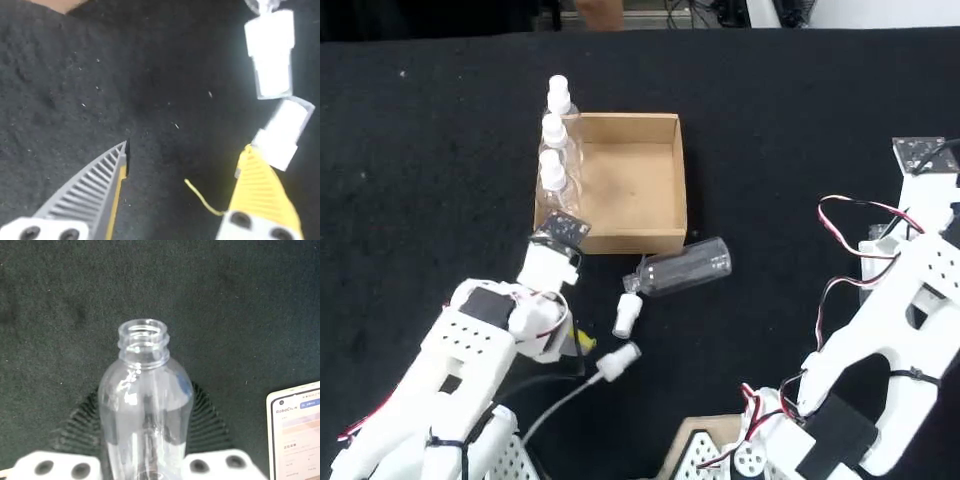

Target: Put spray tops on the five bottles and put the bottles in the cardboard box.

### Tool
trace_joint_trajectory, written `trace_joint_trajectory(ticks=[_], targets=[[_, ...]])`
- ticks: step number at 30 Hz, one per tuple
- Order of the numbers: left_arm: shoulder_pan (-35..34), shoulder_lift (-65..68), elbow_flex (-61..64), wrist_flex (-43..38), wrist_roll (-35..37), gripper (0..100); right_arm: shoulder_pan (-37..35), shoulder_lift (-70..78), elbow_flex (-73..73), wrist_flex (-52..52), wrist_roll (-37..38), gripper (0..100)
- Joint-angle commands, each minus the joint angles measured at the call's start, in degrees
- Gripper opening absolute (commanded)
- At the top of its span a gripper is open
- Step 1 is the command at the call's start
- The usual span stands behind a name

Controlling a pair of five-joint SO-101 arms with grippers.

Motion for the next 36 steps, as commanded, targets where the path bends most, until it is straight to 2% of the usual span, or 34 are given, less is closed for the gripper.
trace_joint_trajectory(ticks=[1,7,11,17,23,28,36], targets=[[3.2,-0.5,-4.5,1.5,0.3,33,1.1,0.1,-3.4,0.4,0.0,1.1],[17.1,-0.5,-7.9,5.2,-0.3,33,1.1,0.1,-3.4,0.4,0.0,1.1],[23.1,0.2,-5.4,0.4,-0.3,32,1.1,0.1,-3.4,0.4,0.0,1.1],[23.7,0.2,2.6,-10.8,0.1,32,1.1,0.1,-3.4,0.4,0.0,1.2],[23.4,0.2,4.3,-12.8,-0.2,32,1.1,0.1,-3.3,0.4,0.0,1.2],[23.3,0.2,8.4,-18.3,-0.2,32,1.1,0.1,-3.3,0.5,0.0,1.2],[23.7,0.2,8.9,-19.2,0.2,32,1.1,0.1,-3.3,0.5,0.0,1.2]])
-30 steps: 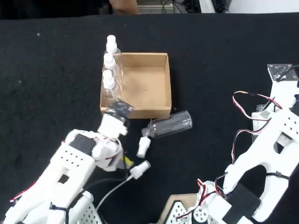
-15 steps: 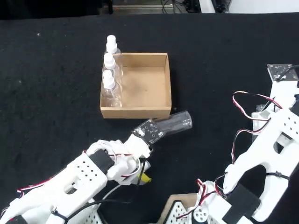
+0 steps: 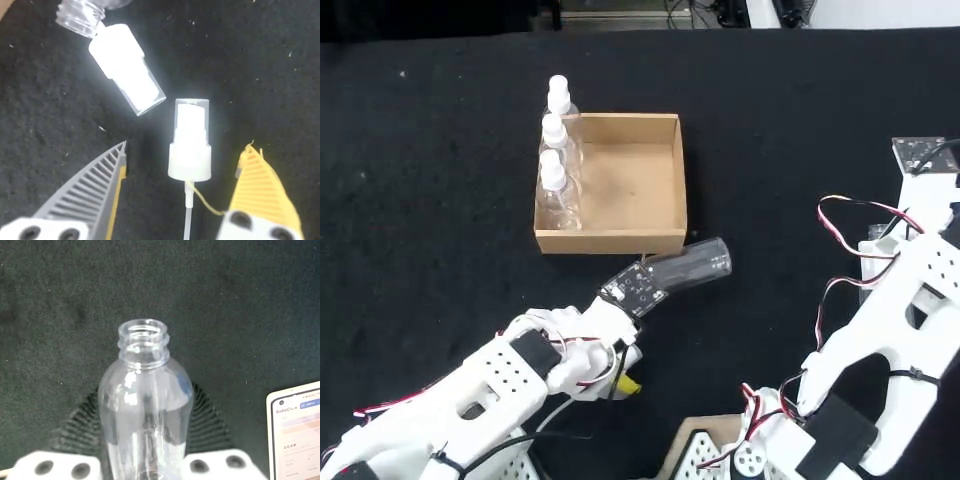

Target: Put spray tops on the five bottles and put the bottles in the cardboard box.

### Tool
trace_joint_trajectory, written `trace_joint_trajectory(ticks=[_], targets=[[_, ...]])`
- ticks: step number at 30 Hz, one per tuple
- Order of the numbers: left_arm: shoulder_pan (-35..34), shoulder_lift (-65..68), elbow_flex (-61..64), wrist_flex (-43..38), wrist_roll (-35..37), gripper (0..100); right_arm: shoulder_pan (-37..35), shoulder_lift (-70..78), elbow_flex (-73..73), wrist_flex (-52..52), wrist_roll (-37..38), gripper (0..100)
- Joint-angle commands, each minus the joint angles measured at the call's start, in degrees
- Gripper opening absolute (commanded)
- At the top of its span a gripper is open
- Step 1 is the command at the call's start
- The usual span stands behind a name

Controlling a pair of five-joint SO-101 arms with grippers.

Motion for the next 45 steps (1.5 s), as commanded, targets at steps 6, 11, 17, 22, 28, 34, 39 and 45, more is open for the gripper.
trace_joint_trajectory(ticks=[6,11,17,22,28,34,39,45], targets=[[1.8,0.1,2.1,-3.7,0.4,21,1.1,0.1,-3.3,0.5,0.0,1.2],[1.8,0.0,2.0,-3.6,0.4,19,1.1,0.1,-3.3,0.5,0.0,1.2],[1.2,-0.6,-2.7,4.6,0.0,18,1.1,-0.3,-3.3,0.7,0.0,1.2],[0.0,-0.6,-13.3,23.5,-3.3,18,0.6,-0.4,-5.4,4.5,0.0,1.2],[-11.2,-0.6,-21.3,32.6,-9.9,18,0.5,-0.4,-8.0,5.9,-0.4,1.2],[-3.4,0.1,-21.8,32.4,-9.9,19,0.5,-0.4,-7.8,5.5,-0.4,1.2],[1.8,0.2,-18.7,24.2,-6.0,28,0.5,0.0,-7.8,5.5,-0.3,1.2],[2.0,0.2,-13.7,14.9,-5.0,30,0.5,0.0,-7.8,5.7,0.0,1.2]])
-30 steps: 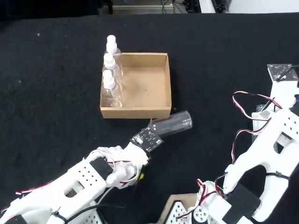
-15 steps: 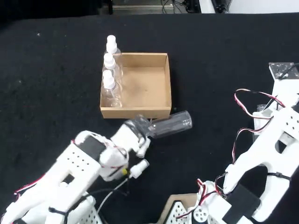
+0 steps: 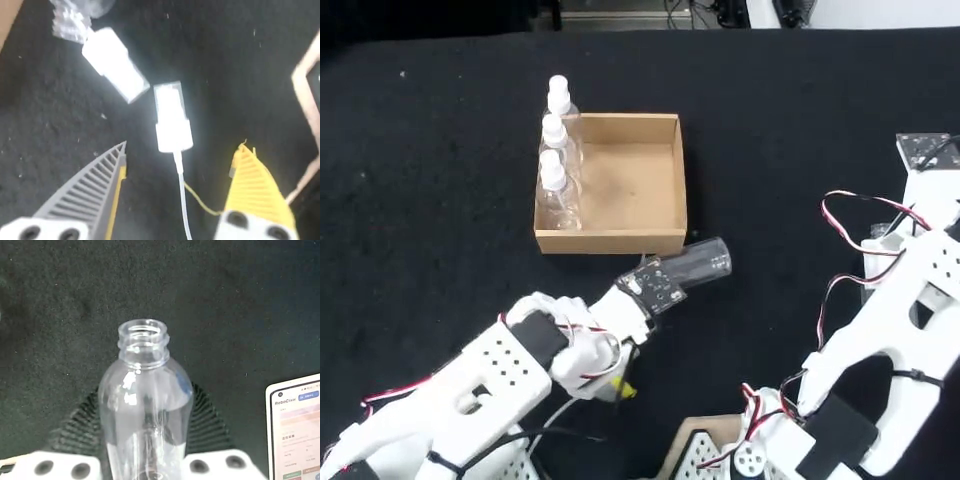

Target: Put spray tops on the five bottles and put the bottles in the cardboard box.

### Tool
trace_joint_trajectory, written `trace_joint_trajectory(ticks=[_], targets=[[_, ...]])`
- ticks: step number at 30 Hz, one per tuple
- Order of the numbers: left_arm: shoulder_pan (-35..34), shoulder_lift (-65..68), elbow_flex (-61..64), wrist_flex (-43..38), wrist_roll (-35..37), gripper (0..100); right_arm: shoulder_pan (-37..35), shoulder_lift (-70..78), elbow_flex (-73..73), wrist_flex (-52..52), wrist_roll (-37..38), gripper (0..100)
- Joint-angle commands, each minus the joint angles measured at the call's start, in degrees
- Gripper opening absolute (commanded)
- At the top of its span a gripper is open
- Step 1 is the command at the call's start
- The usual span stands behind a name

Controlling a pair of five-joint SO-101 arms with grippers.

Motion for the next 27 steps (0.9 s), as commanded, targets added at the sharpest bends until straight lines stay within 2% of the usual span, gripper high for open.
trace_joint_trajectory(ticks=[1,5,9,15,20,27], targets=[[0.7,0.2,1.3,-5.1,0.8,30,0.4,0.0,-3.6,0.4,-0.4,1.2],[0.2,0.3,2.9,-7.9,1.0,29,-2.6,-0.4,-3.8,1.3,-1.9,1.1],[0.2,1.3,3.6,-10.7,1.1,29,-6.6,-0.4,-3.6,1.7,-9.1,1.1],[0.2,11.0,1.5,-12.4,1.1,29,-9.8,-1.2,-1.5,-0.2,-18.5,1.0],[0.1,19.4,-2.6,-12.3,1.1,29,-12.1,-8.4,10.2,-10.5,-24.9,1.0],[-0.4,22.6,-4.4,-12.5,1.1,29,-22.2,-16.7,28.2,-24.2,-34.7,1.1]])
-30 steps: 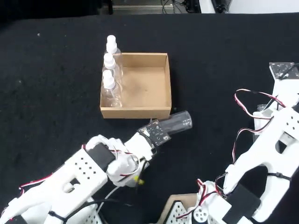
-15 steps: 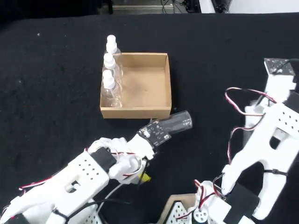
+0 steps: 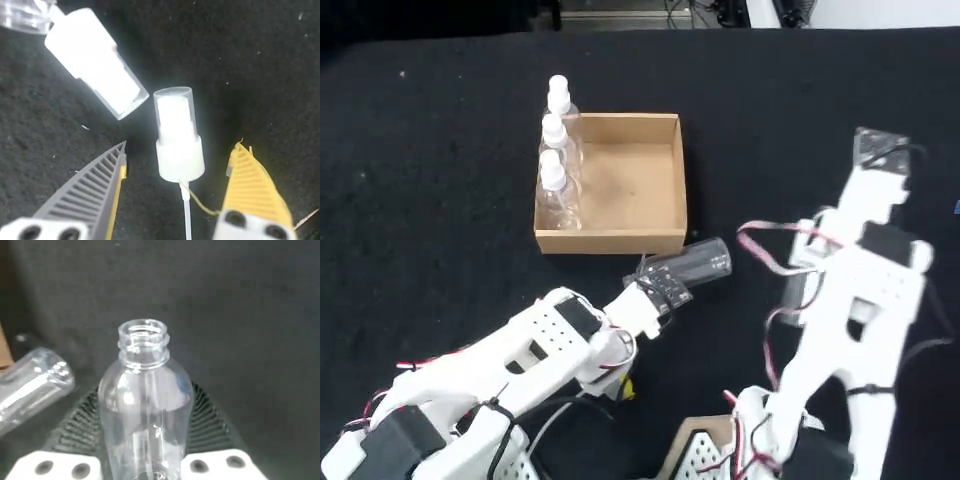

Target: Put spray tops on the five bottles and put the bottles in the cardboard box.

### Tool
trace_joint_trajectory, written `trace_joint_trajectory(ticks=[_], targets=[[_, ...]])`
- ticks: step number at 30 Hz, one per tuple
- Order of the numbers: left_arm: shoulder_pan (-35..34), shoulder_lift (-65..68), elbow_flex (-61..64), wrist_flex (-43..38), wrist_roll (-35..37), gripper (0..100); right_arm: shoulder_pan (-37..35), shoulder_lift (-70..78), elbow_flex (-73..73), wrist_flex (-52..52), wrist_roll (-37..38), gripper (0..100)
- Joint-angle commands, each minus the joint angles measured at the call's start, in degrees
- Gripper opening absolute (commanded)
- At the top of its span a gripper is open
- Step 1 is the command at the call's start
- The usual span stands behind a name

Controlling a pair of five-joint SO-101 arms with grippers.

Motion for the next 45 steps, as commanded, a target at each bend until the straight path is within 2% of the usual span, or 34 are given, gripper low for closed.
trace_joint_trajectory(ticks=[1,8,19,22,32,34,38,45], targets=[[-0.3,0.2,-3.3,-0.7,0.2,29,-6.2,-5.6,9.0,-10.4,-6.3,1.1],[-0.3,0.2,-2.9,-0.7,0.2,29,-2.5,-5.9,16.6,-18.7,-6.8,1.1],[-0.3,0.8,-4.2,1.4,0.2,29,-4.1,-6.0,23.3,-30.1,-10.0,1.1],[-0.3,0.9,-5.4,3.3,0.2,29,-4.1,-6.0,24.0,-31.2,-10.0,1.1],[0.0,1.0,-4.8,1.4,0.2,29,-4.1,-6.0,24.1,-31.2,-10.0,1.1],[0.1,1.7,-4.1,0.4,0.2,27,-4.1,-6.0,24.2,-31.2,-10.0,1.1],[0.2,5.0,-4.5,-0.4,0.2,15,-4.0,-6.0,24.3,-31.2,-10.0,1.1],[0.3,7.2,-7.3,1.3,4.0,13,-4.0,-6.0,24.3,-30.9,-10.0,1.1]])
